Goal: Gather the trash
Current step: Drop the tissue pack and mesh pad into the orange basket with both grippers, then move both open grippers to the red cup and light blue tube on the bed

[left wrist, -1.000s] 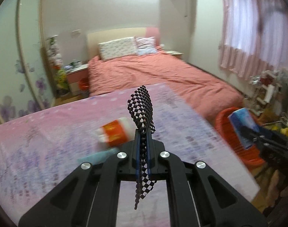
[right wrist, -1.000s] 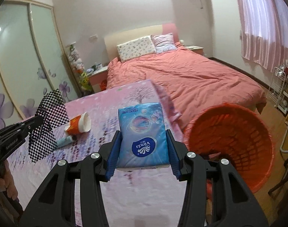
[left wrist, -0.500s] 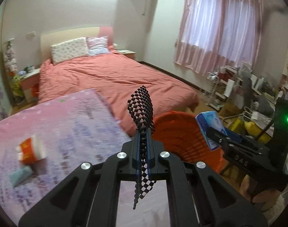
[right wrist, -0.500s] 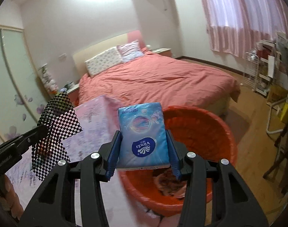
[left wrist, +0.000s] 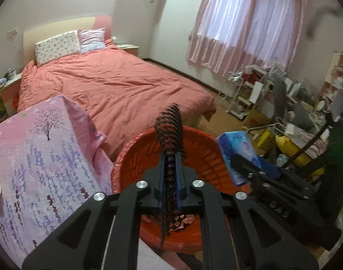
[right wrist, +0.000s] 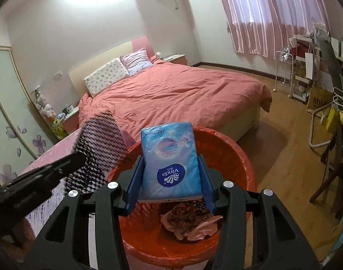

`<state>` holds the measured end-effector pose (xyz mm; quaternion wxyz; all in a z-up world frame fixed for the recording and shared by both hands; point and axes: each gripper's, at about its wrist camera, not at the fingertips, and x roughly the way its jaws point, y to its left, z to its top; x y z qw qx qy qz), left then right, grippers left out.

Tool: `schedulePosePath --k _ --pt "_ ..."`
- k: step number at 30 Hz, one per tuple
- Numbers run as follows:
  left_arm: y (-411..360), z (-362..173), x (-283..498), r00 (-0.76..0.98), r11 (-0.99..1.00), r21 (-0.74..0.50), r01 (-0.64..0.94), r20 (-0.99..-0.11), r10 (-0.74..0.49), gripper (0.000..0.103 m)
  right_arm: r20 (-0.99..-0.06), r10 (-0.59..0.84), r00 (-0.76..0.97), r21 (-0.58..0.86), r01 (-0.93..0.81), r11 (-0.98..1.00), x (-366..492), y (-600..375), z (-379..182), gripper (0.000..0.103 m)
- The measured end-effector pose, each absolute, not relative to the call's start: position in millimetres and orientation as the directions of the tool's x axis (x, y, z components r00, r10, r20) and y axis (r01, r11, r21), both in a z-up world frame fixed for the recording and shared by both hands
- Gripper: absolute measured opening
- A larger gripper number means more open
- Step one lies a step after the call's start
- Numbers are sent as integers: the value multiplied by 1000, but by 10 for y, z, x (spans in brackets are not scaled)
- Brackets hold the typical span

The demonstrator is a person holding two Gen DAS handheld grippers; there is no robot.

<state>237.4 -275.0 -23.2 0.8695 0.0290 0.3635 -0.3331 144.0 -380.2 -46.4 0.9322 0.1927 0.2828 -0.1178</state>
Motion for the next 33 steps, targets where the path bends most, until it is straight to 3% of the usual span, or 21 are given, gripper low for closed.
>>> schedulePosePath --k 1,3,6,12,16,21,27,33 --pt "-2758 -263 2402 517 784 -189 591 -657 -549 33 -577 -111 809 294 333 896 1446 -3824 -485 49" --pt "-2708 -301 2433 543 807 -169 565 -660 -518 48 -594 -112 797 294 344 892 1455 -3831 -527 51" --pt "-2567 -360 2473 569 834 -129 536 -675 -470 55 -614 -108 782 282 345 895 1491 -3830 -596 52" --pt "-2134 -465 2501 607 884 -78 461 -698 -378 70 -622 -123 774 242 339 909 1466 -3717 -642 70" --pt "-1806 -469 2436 646 904 -21 427 -692 -321 81 -613 -132 779 207 320 924 1450 -3598 -599 73" --pt "-1165 -464 2338 691 936 62 347 -692 -210 82 -607 -119 786 179 281 943 1435 -3378 -625 81" --pt "-154 -608 2379 701 960 168 223 -712 -38 82 -613 -65 787 169 211 963 1452 -2989 -669 81" --pt "651 -711 2609 675 988 120 100 -738 22 82 -639 3 769 194 157 968 1485 -2730 -696 82"
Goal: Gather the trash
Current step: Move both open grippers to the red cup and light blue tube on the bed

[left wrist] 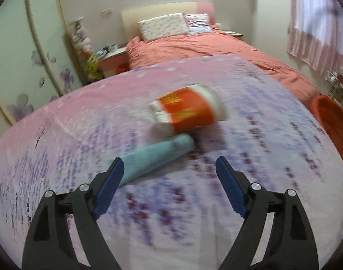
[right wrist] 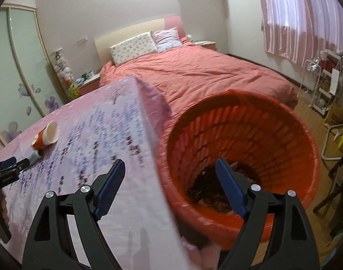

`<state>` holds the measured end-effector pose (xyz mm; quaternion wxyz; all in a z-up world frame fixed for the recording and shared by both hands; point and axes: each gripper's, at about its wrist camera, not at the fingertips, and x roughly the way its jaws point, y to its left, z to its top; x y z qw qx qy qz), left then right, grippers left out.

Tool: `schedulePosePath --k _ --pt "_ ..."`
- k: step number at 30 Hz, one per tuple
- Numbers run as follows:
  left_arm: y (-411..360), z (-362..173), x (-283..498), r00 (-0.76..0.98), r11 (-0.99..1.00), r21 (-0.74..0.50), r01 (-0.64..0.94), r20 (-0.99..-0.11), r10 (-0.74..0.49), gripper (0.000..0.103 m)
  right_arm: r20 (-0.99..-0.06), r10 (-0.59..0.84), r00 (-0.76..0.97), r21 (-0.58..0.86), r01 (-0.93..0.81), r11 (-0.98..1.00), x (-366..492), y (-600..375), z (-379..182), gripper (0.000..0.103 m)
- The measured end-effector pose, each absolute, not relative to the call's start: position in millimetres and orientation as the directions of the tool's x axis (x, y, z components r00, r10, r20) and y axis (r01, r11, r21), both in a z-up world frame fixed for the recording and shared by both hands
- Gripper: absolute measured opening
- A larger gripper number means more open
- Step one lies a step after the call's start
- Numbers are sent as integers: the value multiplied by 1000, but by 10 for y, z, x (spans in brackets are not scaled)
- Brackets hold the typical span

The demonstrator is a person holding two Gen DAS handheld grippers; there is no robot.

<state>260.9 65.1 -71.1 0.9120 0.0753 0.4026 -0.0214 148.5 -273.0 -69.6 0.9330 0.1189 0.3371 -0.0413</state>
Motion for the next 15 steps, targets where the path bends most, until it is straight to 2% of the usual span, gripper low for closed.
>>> schedulePosePath --k 3,5,7,9,10,12,15 --pt "719 -752 2741 663 986 128 107 -748 25 81 -648 24 762 202 140 969 1501 -2634 -692 82" --pt "720 -810 2849 651 979 163 124 -758 43 77 -652 35 758 202 129 971 1523 -2576 -676 82" --pt "703 -875 2889 632 975 164 150 -775 34 66 -654 44 755 206 122 971 1542 -2508 -673 82" --pt "662 -902 2904 628 974 162 155 -777 30 61 -656 58 753 216 113 970 1557 -2460 -662 82" --pt "652 -898 2885 628 975 162 153 -778 31 54 -656 64 752 220 109 969 1563 -2439 -659 82" --pt "671 -848 2794 622 981 108 162 -783 -17 48 -657 80 750 226 95 970 1580 -2375 -653 82" --pt "727 -800 2658 586 980 -16 196 -800 -130 43 -661 102 743 224 65 973 1617 -2203 -678 82"
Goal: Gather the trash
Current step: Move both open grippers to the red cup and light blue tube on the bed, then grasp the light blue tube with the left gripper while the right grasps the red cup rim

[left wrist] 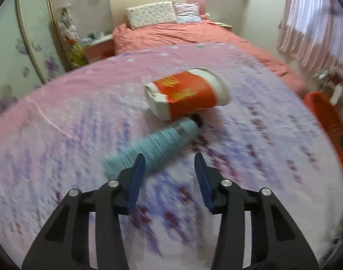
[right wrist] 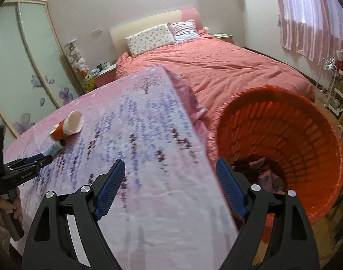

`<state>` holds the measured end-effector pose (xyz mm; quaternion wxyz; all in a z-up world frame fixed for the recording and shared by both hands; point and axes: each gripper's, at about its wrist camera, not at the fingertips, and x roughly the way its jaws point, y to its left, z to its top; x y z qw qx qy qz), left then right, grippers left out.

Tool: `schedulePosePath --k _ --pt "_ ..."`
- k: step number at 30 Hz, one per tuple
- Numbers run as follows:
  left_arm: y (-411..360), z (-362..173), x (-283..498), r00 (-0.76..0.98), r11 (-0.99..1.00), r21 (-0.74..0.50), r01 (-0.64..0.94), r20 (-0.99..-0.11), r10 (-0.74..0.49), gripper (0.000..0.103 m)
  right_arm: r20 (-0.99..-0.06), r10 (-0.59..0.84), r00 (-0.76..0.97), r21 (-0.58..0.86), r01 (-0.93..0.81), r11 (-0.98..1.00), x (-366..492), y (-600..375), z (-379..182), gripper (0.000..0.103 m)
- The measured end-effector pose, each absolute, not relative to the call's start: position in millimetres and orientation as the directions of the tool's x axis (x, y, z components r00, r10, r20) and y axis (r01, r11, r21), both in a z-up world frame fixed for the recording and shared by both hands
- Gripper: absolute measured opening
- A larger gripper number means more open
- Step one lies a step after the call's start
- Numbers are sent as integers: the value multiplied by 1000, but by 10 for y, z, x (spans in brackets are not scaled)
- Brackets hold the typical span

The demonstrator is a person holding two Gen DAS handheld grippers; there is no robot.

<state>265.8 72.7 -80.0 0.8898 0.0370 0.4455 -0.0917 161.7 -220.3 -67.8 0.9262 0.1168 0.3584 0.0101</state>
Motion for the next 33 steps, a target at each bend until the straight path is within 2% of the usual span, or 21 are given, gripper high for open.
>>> schedulePosePath --k 2,4,9,11,12,13,16,18,20,23,25,26,27,28,33 --pt "726 -802 2630 588 983 -18 183 -799 -124 45 -667 116 736 220 46 974 1633 -2115 -700 82" --pt "700 -804 2676 615 987 53 154 -787 -54 54 -672 123 730 215 34 976 1648 -2025 -713 82" --pt "597 -819 2854 658 969 195 155 -752 46 64 -672 133 728 194 0 981 1692 -1867 -698 82" --pt "538 -864 2979 648 950 243 195 -759 61 64 -677 136 723 194 -3 981 1744 -1831 -705 82" --pt "516 -907 2998 636 944 248 218 -770 56 60 -678 139 721 198 -3 980 1754 -1818 -708 82" --pt "508 -919 2997 638 941 241 237 -769 36 51 -680 143 719 202 -4 979 1778 -1798 -713 82" --pt "567 -899 2992 596 962 131 241 -802 -40 33 -687 156 710 214 -8 977 1858 -1726 -739 82" --pt "593 -885 2944 560 969 31 246 -820 -116 24 -693 167 702 218 -17 976 1891 -1663 -761 82" --pt "568 -901 2881 556 967 27 254 -822 -123 24 -697 173 696 214 -28 976 1900 -1608 -787 82" --pt "493 -922 2887 588 969 85 232 -806 -70 31 -708 181 682 220 -30 975 1925 -1553 -832 82" --pt "466 -930 2931 589 977 63 205 -805 -72 35 -713 188 675 228 -31 973 1933 -1531 -842 82" --pt "463 -933 2960 588 980 42 193 -805 -81 35 -714 189 674 228 -31 973 1939 -1518 -843 82" --pt "464 -932 2967 589 982 28 188 -803 -90 26 -715 188 674 226 -31 974 1942 -1503 -844 82" --pt "472 -931 2950 589 982 26 185 -803 -90 24 -715 187 674 225 -31 974 1945 -1494 -842 82" --pt "687 -922 2619 596 980 85 179 -802 -39 23 -711 204 673 228 -54 972 1998 -1386 -838 82"
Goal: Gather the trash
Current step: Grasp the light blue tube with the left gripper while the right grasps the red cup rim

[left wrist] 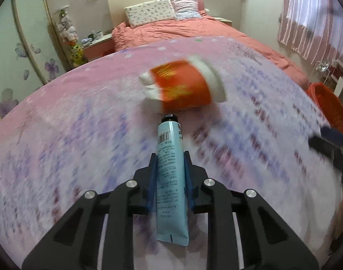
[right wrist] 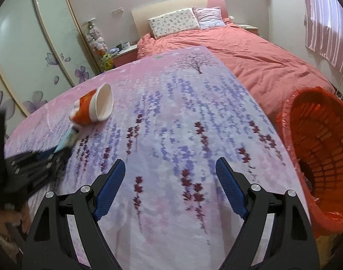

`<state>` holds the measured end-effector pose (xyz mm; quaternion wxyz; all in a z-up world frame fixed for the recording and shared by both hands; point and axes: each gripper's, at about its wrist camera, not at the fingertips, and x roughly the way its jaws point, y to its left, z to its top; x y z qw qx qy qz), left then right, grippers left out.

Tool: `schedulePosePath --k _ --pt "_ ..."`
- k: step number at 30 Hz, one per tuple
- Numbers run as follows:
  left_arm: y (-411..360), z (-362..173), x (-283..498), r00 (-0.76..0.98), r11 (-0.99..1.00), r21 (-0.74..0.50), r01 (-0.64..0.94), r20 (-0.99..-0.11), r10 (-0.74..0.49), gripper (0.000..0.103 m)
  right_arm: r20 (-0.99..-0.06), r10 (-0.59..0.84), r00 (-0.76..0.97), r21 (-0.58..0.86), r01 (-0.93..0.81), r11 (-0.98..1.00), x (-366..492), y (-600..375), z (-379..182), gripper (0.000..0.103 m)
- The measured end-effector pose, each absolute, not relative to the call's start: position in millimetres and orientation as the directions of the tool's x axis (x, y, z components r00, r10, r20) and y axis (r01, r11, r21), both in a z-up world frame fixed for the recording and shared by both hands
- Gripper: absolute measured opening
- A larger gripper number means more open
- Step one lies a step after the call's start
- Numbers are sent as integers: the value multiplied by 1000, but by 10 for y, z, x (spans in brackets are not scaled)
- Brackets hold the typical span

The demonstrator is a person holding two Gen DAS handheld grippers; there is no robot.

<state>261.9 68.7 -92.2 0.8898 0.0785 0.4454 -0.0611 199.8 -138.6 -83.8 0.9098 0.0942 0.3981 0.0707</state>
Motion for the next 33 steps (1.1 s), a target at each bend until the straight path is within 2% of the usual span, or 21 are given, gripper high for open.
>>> schedulePosePath --k 5,9,14,17,22,25,28,31,32,33 --pt "1305 -890 2455 599 990 142 15 -794 105 23 -708 269 652 257 -117 959 2190 -1100 -847 76" --pt "1644 -870 2483 594 998 32 -63 -802 63 21 -687 344 640 299 -183 937 2426 -824 -804 67" --pt "1648 -855 2413 613 998 29 -59 -788 59 22 -668 402 627 346 -217 913 2780 -590 -778 65" --pt "1659 -843 2368 615 998 3 -64 -788 42 23 -671 430 604 382 -215 899 2985 -521 -823 58" --pt "1698 -852 2394 614 998 16 -64 -788 52 23 -633 553 542 501 -259 826 3022 -504 -899 22" --pt "1687 -848 2396 614 998 15 -64 -788 51 23 -618 560 552 493 -282 823 2881 -490 -883 13" --pt "1699 -850 2399 614 998 3 -65 -788 42 23 -610 556 565 490 -283 825 2687 -553 -874 10" --pt "1706 -855 2406 614 998 7 -65 -788 45 23 -608 545 577 475 -285 832 2564 -585 -859 11" --pt "1714 -853 2411 614 998 8 -65 -788 47 23 -611 540 579 469 -285 836 2551 -577 -859 12" --pt "1721 -854 2414 614 998 8 -66 -788 47 23 -619 532 578 459 -283 842 2554 -558 -864 23"
